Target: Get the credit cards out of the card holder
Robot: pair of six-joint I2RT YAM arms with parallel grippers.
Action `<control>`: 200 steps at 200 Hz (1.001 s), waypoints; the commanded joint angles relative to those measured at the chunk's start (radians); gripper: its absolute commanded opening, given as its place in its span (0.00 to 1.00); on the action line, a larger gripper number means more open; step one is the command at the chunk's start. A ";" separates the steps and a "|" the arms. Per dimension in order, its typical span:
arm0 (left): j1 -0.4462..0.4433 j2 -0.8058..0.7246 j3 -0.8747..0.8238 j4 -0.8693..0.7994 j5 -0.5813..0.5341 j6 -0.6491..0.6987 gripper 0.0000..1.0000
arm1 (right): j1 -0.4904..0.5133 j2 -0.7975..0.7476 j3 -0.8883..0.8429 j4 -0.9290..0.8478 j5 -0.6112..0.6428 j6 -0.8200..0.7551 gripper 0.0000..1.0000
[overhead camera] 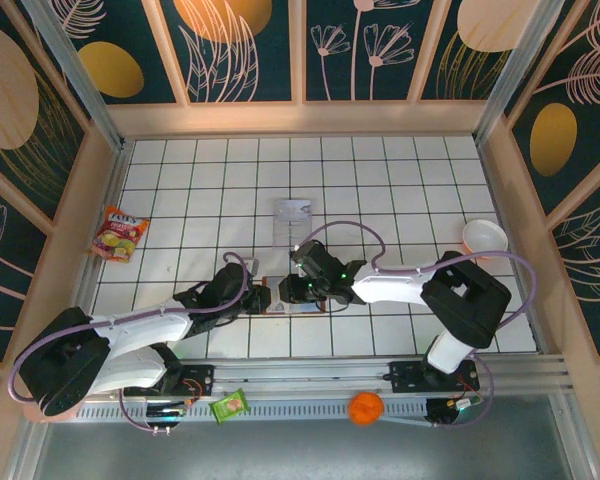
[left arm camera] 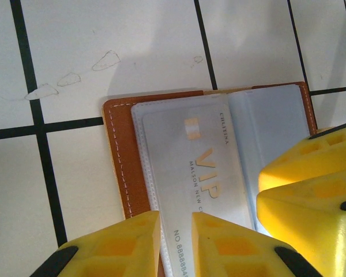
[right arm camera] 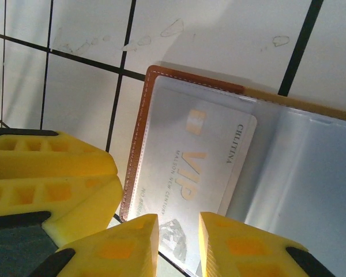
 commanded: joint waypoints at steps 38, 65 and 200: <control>-0.004 -0.001 -0.015 -0.008 -0.009 0.001 0.21 | 0.004 0.049 0.013 -0.002 0.013 0.018 0.25; -0.003 0.004 -0.015 -0.005 -0.006 0.003 0.21 | 0.004 0.055 0.011 -0.006 0.011 0.018 0.25; -0.003 0.015 0.007 0.000 0.013 0.023 0.22 | 0.053 -0.047 0.013 -0.049 0.176 0.008 0.26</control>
